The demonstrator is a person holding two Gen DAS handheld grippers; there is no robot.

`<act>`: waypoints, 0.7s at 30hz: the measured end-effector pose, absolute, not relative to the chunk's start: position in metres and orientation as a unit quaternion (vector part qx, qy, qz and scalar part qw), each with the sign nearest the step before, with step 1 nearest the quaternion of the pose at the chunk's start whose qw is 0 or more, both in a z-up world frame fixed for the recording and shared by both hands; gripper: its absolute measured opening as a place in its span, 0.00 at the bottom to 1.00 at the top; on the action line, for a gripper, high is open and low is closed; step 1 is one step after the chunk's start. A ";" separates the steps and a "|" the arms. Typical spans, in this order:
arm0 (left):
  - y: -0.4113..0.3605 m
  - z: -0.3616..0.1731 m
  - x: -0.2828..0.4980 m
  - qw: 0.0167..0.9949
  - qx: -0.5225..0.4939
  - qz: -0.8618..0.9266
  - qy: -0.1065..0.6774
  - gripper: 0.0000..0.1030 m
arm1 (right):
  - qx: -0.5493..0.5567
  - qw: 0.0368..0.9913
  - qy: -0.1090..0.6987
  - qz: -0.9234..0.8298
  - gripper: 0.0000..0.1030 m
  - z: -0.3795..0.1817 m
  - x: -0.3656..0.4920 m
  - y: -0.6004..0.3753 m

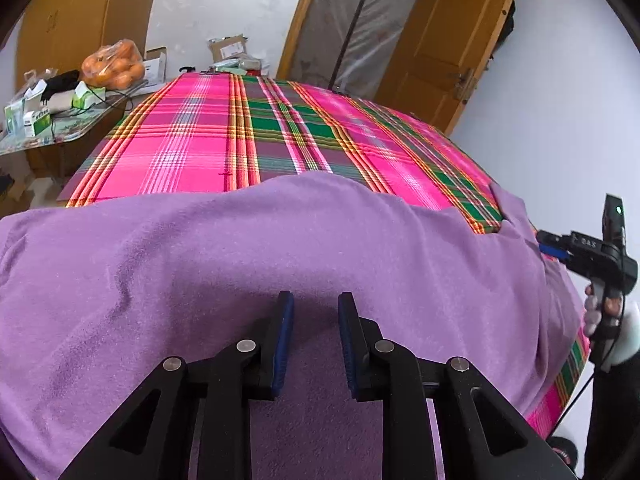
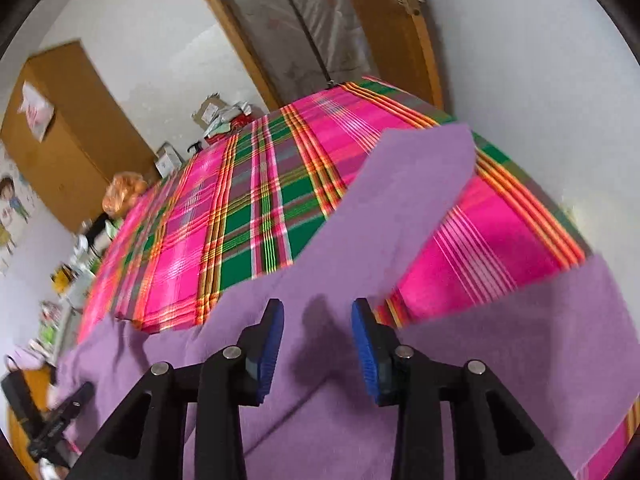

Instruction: Fold clothes

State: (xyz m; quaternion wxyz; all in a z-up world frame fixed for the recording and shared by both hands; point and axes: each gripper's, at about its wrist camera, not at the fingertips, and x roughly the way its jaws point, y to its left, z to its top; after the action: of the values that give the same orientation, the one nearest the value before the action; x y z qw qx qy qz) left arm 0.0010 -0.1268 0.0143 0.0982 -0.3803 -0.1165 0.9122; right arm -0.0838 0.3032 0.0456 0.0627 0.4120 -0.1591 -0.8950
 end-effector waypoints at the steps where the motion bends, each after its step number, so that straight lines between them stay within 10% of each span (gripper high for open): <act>1: -0.127 0.014 0.001 0.099 -0.380 0.912 -0.117 0.23 | 0.414 0.061 -0.146 -0.897 0.36 0.046 -0.091 0.298; 12: -0.135 0.012 0.002 0.112 -0.376 0.907 -0.149 0.23 | 0.437 0.022 -0.079 -0.896 0.33 0.033 -0.142 0.268; 14: -0.138 0.011 0.001 0.117 -0.376 0.906 -0.158 0.23 | 0.437 0.014 -0.084 -0.895 0.12 0.031 -0.144 0.274; 21: -0.140 0.011 0.001 0.121 -0.375 0.904 -0.166 0.23 | 0.429 0.032 -0.137 -0.892 0.03 0.027 -0.139 0.301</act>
State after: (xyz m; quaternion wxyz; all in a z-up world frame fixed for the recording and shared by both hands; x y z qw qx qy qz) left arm 0.0010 -0.1396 0.0105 0.1209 -0.3753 -0.1658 0.9039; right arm -0.1386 0.3007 0.0271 0.0320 0.4288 -0.1367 -0.8924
